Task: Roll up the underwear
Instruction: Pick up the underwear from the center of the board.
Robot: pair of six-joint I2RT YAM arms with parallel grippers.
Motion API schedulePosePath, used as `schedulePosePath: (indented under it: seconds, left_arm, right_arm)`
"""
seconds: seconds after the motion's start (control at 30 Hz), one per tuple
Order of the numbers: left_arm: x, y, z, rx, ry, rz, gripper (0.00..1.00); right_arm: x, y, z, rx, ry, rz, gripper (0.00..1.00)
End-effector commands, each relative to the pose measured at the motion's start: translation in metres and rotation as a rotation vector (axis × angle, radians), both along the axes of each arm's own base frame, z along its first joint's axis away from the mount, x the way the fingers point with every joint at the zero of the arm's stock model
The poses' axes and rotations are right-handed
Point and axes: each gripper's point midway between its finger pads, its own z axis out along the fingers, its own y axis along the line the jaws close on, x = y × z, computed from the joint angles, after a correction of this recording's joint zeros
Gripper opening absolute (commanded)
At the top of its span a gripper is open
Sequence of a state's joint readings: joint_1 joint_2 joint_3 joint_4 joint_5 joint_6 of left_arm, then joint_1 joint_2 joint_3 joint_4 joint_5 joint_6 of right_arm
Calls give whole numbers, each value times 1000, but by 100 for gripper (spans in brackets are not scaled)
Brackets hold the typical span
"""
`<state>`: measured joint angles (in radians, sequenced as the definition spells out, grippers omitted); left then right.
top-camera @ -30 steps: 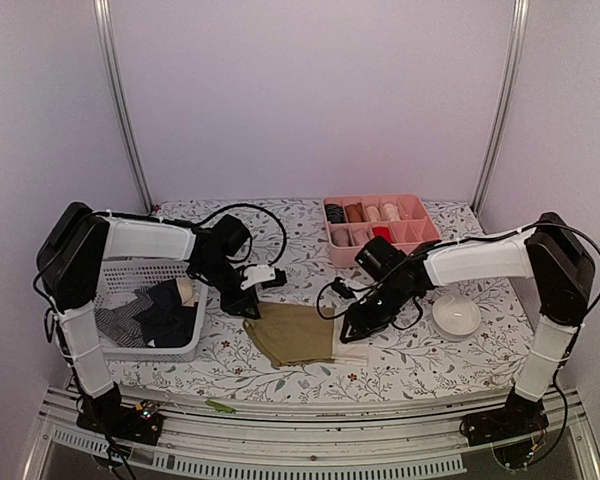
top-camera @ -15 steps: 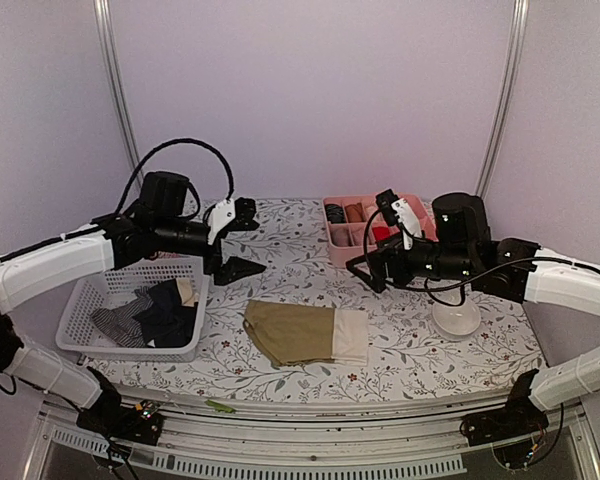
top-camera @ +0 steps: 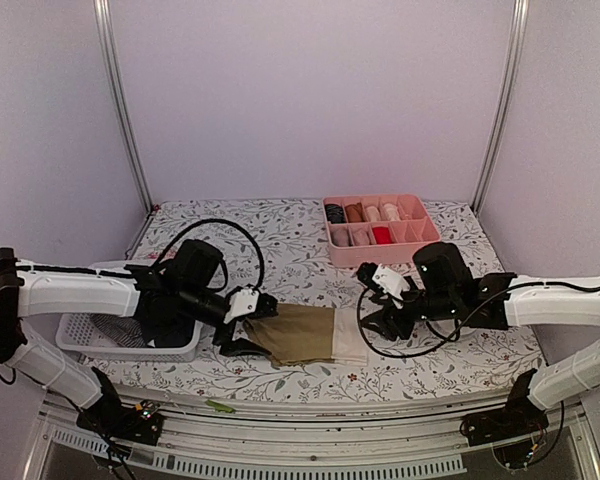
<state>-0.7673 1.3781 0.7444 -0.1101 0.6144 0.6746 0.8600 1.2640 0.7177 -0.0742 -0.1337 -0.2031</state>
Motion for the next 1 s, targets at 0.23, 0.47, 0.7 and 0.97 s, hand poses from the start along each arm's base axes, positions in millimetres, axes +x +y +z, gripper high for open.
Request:
schedulePosePath:
  seconds: [0.23,0.47,0.7,0.97]
  left_arm:
    - [-18,-11,-51,92,7,-26,74]
    - [-19,-9,-55,113,-28,-42,72]
    - [-20,-8,-59,131,-45,-68,66]
    - [-21,-6,-66,169,-74,-91,63]
  right_arm:
    - [-61,-2,-99,-308,58,249,41]
    - [-69,-11,-123,-371,60,270,39]
    - [-69,-13,-135,-389,60,272,37]
    - [-63,-12,-134,-397,46,249,35]
